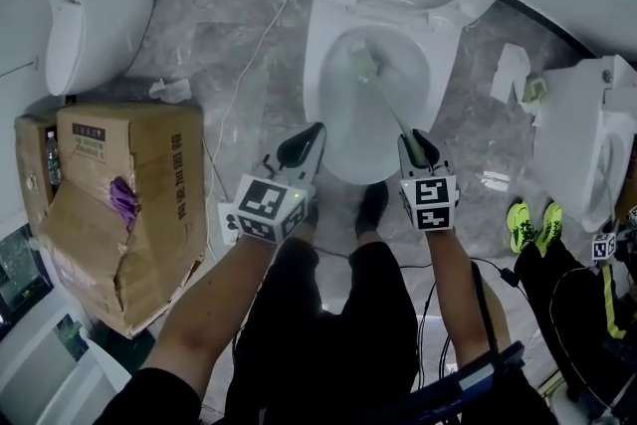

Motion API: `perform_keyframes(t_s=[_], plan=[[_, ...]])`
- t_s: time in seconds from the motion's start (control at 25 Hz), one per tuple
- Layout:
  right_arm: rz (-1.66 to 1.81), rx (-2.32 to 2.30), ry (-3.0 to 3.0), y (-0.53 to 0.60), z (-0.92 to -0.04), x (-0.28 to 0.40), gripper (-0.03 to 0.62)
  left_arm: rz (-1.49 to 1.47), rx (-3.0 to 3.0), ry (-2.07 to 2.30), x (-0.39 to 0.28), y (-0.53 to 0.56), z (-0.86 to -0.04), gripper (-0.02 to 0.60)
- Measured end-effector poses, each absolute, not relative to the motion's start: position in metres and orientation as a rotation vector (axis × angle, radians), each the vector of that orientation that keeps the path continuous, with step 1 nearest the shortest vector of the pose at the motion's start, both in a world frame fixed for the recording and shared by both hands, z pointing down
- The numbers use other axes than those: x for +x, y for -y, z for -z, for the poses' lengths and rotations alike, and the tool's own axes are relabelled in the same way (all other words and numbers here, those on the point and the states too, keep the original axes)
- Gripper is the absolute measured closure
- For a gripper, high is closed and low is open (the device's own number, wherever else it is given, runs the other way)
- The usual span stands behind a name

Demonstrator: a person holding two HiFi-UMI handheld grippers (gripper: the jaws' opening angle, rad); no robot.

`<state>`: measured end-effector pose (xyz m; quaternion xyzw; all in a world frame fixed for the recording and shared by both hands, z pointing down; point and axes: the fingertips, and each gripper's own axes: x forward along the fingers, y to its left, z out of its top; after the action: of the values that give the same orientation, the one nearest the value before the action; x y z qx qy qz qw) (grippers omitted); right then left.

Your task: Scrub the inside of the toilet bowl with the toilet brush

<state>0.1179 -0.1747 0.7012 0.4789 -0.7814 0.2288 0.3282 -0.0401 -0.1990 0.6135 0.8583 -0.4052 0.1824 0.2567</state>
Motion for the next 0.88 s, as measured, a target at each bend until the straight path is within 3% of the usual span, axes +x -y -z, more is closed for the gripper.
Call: perform_keyframes(t_s=[0.52, 0.88], plan=[[-0.54, 1.214, 2.006, 0.209, -0.75, 0.094, 0.493, -0.515, 2.321, 1.087, -0.051, 0.205, -0.641, 0.572], [-0.492, 1.267, 1.919, 0.226, -0.764, 0.119, 0.493, -0.518, 2.319, 1.072, -0.053, 0.198, -0.648, 0.572]])
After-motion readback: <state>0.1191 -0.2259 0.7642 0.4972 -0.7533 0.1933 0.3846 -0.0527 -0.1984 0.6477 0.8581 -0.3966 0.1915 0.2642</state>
